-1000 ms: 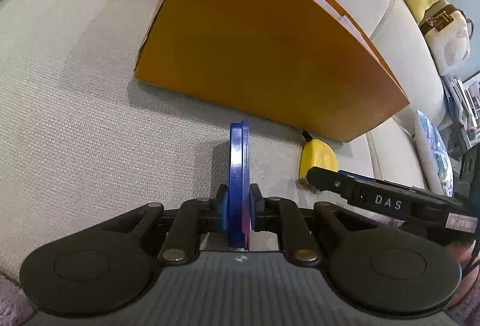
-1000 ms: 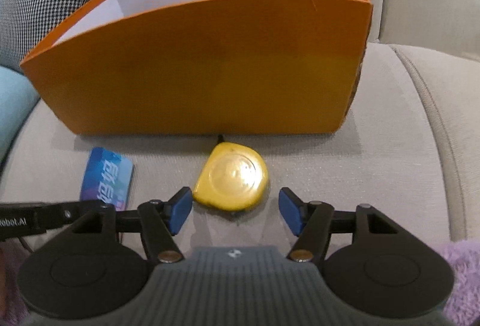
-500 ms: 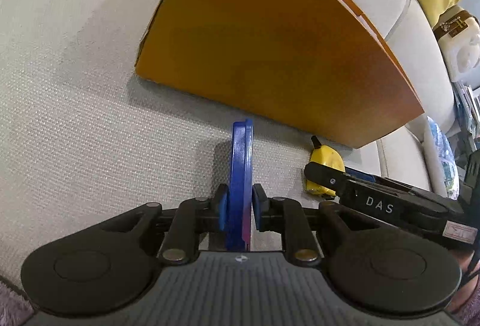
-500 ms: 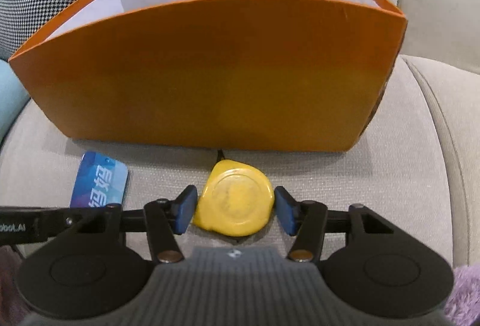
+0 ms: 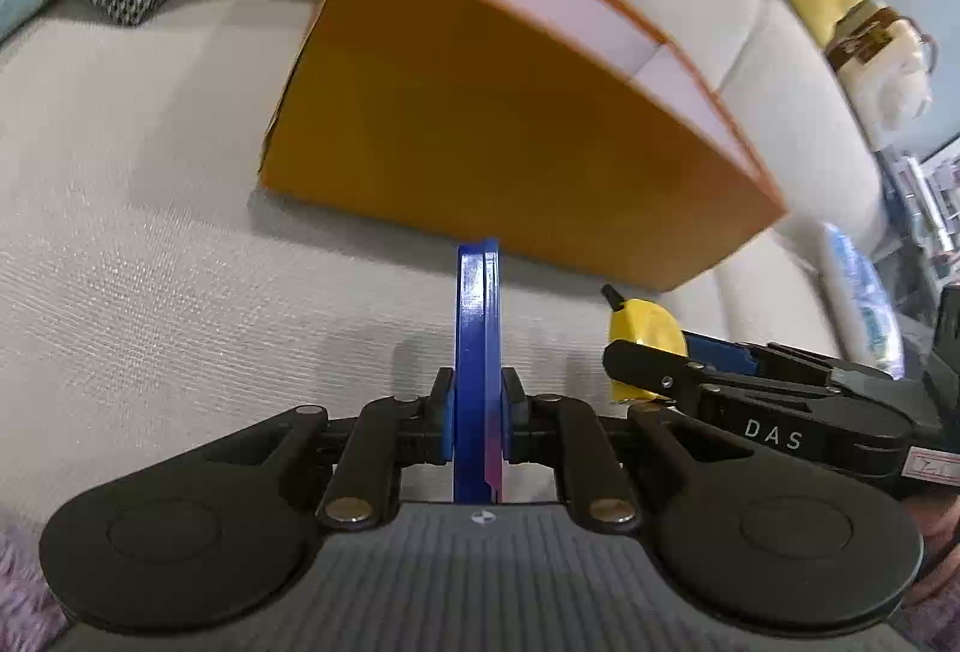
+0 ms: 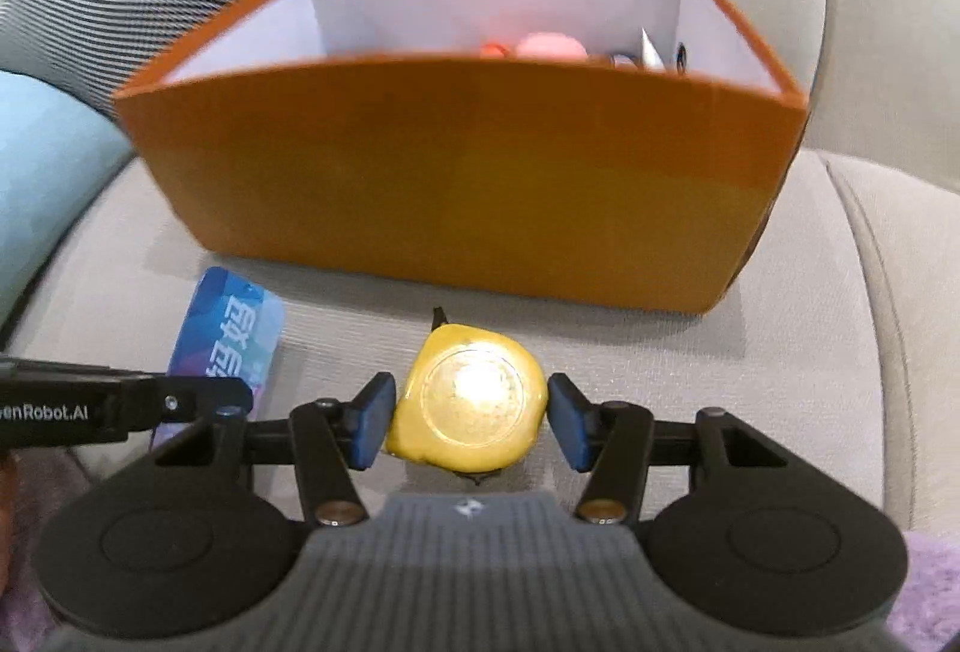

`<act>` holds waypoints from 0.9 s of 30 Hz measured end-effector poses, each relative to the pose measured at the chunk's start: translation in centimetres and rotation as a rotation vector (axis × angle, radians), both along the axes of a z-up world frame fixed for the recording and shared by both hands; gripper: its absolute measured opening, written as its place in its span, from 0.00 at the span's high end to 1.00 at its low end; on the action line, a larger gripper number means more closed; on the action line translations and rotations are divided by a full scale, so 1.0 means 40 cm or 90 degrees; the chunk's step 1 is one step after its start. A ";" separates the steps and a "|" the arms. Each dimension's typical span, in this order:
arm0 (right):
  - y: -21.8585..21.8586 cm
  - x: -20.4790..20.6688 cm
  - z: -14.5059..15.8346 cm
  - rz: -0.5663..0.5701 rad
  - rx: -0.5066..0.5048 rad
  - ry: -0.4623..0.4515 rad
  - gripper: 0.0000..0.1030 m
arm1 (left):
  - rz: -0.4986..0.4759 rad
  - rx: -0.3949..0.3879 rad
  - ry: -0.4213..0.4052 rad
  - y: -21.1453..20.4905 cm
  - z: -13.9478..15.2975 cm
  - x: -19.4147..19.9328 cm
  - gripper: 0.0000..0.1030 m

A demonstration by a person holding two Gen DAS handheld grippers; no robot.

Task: Organize rigid objects
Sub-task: 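Carry the card box and tape measure with both tools into the orange box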

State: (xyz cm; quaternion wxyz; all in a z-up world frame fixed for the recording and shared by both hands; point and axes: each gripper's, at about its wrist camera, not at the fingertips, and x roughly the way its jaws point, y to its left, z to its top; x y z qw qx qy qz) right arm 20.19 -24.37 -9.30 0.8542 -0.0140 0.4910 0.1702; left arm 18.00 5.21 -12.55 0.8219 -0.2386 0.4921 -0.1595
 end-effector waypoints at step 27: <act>-0.029 0.324 0.305 0.081 0.021 -0.037 0.45 | -0.094 -0.012 -0.057 0.006 0.300 0.313 0.86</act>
